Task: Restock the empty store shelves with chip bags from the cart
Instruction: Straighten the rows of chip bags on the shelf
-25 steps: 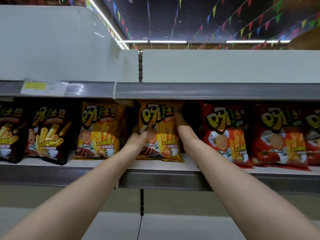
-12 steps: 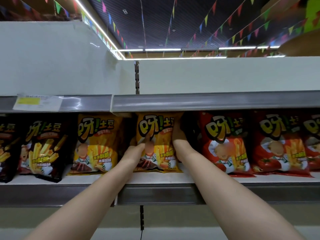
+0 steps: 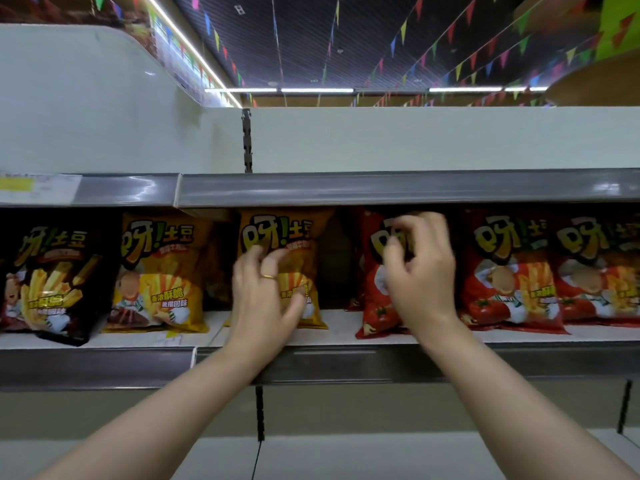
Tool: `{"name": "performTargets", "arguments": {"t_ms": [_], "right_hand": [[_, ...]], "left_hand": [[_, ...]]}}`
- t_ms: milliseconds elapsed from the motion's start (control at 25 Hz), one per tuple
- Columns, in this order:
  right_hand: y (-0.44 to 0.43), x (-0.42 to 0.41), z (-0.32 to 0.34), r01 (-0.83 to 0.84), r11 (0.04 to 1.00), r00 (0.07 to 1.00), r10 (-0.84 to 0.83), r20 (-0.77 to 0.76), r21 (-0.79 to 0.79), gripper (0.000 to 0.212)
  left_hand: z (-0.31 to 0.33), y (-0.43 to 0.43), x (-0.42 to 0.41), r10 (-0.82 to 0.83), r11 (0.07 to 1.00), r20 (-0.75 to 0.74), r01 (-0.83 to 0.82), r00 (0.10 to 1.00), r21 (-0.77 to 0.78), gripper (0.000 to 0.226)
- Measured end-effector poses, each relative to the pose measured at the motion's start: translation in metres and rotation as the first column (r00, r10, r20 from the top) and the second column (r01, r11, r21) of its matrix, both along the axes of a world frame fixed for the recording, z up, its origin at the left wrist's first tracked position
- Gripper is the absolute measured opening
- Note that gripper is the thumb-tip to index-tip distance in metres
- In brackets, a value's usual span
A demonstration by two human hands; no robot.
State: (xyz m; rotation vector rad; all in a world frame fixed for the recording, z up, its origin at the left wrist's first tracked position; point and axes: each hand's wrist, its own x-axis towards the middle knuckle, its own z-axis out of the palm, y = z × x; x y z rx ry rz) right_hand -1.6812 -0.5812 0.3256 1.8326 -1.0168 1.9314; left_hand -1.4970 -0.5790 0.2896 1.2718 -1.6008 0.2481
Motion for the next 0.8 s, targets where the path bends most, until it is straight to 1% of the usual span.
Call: {"name": "performTargets", "arguments": {"t_ms": [40,80,120,160,200,240,280,320,400,480,520,560,640,680,760,800], "right_hand": [[-0.001,-0.014,-0.001,0.017,0.996,0.998,-0.023,0.059,0.086,0.026],[-0.004,-0.028,-0.004,0.032,0.975,0.993,-0.057,0.106,0.221,0.03],[-0.006,-0.039,-0.007,0.028,0.927,0.988,-0.082,0.128,0.374,0.038],[-0.008,-0.047,-0.008,-0.014,0.857,0.986,-0.073,0.147,0.516,0.048],[-0.011,-0.051,-0.01,-0.09,0.771,0.981,-0.039,0.188,0.63,0.058],[-0.014,-0.052,-0.01,-0.176,0.691,0.969,-0.004,0.246,0.702,0.065],[-0.018,-0.052,-0.009,-0.249,0.621,0.952,0.016,0.306,0.743,0.066],[-0.021,-0.051,-0.006,-0.297,0.571,0.937,0.021,0.349,0.765,0.064],[-0.031,-0.055,0.002,-0.353,0.504,0.919,0.026,0.394,0.789,0.057],[-0.04,-0.057,0.009,-0.412,0.419,0.9,0.049,0.433,0.809,0.057],[-0.043,-0.057,0.011,-0.444,0.383,0.888,0.069,0.454,0.81,0.06],[-0.047,-0.057,0.012,-0.469,0.356,0.878,0.09,0.47,0.809,0.068],[-0.055,-0.058,0.011,-0.489,0.324,0.869,0.105,0.483,0.81,0.087],[-0.057,-0.057,0.011,-0.51,0.307,0.858,0.12,0.499,0.803,0.088],[-0.061,-0.058,0.01,-0.581,0.285,0.813,0.166,0.558,0.762,0.072],[-0.066,-0.059,0.008,-0.598,0.292,0.801,0.171,0.574,0.747,0.075]], "left_hand": [[-0.003,0.006,-0.015,-0.066,0.998,0.012,0.066,0.998,0.018,0.053],[-0.006,0.01,-0.03,-0.141,0.989,0.01,0.141,0.99,0.035,0.054],[-0.008,0.012,-0.044,-0.216,0.974,-0.025,0.217,0.976,0.061,0.057],[-0.007,0.011,-0.057,-0.273,0.953,-0.086,0.282,0.958,0.111,0.063],[-0.004,0.009,-0.069,-0.308,0.922,-0.166,0.337,0.937,0.193,0.071],[0.0,0.005,-0.079,-0.313,0.882,-0.24,0.375,0.919,0.285,0.079],[0.005,-0.001,-0.088,-0.295,0.839,-0.295,0.394,0.909,0.375,0.083],[0.01,-0.007,-0.095,-0.255,0.803,-0.319,0.384,0.913,0.455,0.085],[0.016,-0.022,-0.101,-0.21,0.75,-0.342,0.375,0.916,0.545,0.084],[0.02,-0.034,-0.102,-0.201,0.696,-0.396,0.415,0.896,0.586,0.082],[0.02,-0.04,-0.099,-0.206,0.671,-0.442,0.455,0.873,0.586,0.08],[0.02,-0.043,-0.097,-0.215,0.649,-0.492,0.5,0.844,0.574,0.077],[0.018,-0.048,-0.095,-0.241,0.616,-0.561,0.571,0.792,0.543,0.073],[0.017,-0.051,-0.095,-0.251,0.611,-0.567,0.583,0.785,0.536,0.07],[0.015,-0.055,-0.096,-0.248,0.611,-0.546,0.566,0.801,0.553,0.068],[0.014,-0.057,-0.095,-0.239,0.614,-0.529,0.549,0.814,0.567,0.068]]}}
